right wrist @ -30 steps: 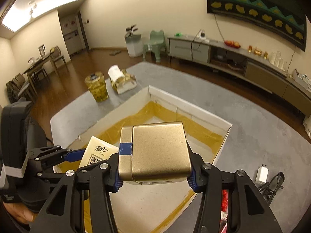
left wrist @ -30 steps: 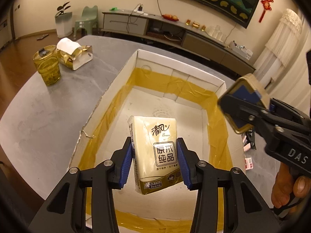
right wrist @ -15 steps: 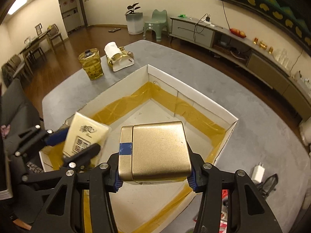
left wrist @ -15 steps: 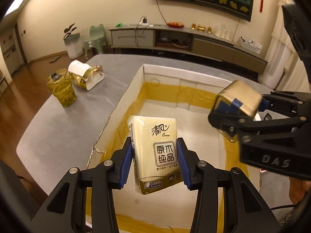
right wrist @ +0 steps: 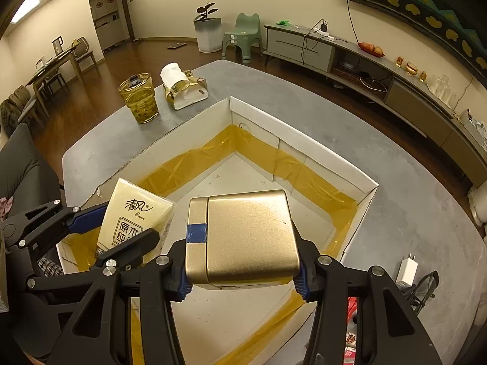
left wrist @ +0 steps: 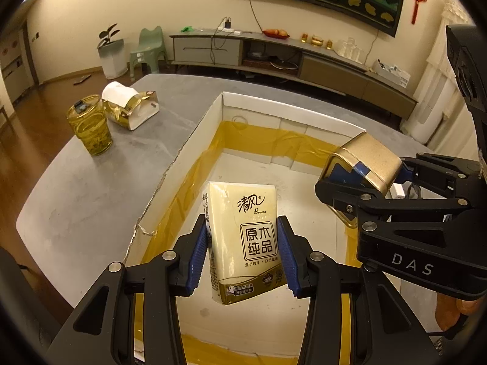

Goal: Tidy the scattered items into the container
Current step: 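Open both grippers to drop the tissue pack and gold tin into the box, then move both grippers back toward the remaining items on the table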

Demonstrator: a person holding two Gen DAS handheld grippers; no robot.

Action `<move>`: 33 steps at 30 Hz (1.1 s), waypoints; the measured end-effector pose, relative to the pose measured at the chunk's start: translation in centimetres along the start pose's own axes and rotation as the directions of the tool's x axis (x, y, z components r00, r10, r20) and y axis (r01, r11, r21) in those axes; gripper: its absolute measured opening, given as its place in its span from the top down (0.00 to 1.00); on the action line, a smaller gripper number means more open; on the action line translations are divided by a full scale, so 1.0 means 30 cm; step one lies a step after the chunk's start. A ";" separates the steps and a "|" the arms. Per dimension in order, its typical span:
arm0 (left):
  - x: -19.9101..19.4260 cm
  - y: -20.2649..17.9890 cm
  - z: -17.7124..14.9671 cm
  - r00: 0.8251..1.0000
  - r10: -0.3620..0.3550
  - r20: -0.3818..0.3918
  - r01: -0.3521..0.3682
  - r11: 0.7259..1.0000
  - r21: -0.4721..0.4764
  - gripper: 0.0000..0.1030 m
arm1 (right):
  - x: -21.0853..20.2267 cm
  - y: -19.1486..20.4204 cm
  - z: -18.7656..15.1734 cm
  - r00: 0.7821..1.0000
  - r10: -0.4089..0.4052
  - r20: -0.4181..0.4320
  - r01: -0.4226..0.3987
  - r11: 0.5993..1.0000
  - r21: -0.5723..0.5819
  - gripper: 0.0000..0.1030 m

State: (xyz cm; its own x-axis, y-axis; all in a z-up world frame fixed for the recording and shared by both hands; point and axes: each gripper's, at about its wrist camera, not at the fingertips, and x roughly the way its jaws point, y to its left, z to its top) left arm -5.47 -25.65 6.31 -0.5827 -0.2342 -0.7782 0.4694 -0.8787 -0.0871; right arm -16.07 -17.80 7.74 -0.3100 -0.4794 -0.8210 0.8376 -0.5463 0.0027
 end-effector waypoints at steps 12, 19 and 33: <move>0.041 -0.017 -0.004 0.998 -0.011 -0.059 0.012 1.000 0.006 0.51 | 0.013 -0.067 -0.018 1.000 0.021 0.011 -0.022 0.994 0.105 0.32; -0.009 0.016 -0.012 1.000 0.010 0.010 -0.010 1.000 -0.015 0.51 | -0.110 -0.091 -0.034 0.995 0.029 0.097 -0.042 0.990 0.136 0.32; -0.185 -0.080 -0.156 0.997 0.024 0.078 -0.028 0.998 0.054 0.51 | -0.283 -0.098 -0.207 0.972 0.064 0.224 -0.098 0.985 0.145 0.32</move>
State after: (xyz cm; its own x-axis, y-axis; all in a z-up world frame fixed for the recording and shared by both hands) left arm -0.27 -20.30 7.93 -0.6212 -0.2866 -0.7293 0.4490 -0.8930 -0.0316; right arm -13.11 -7.88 11.15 -0.3488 -0.6550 -0.6703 0.7899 -0.5904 0.1659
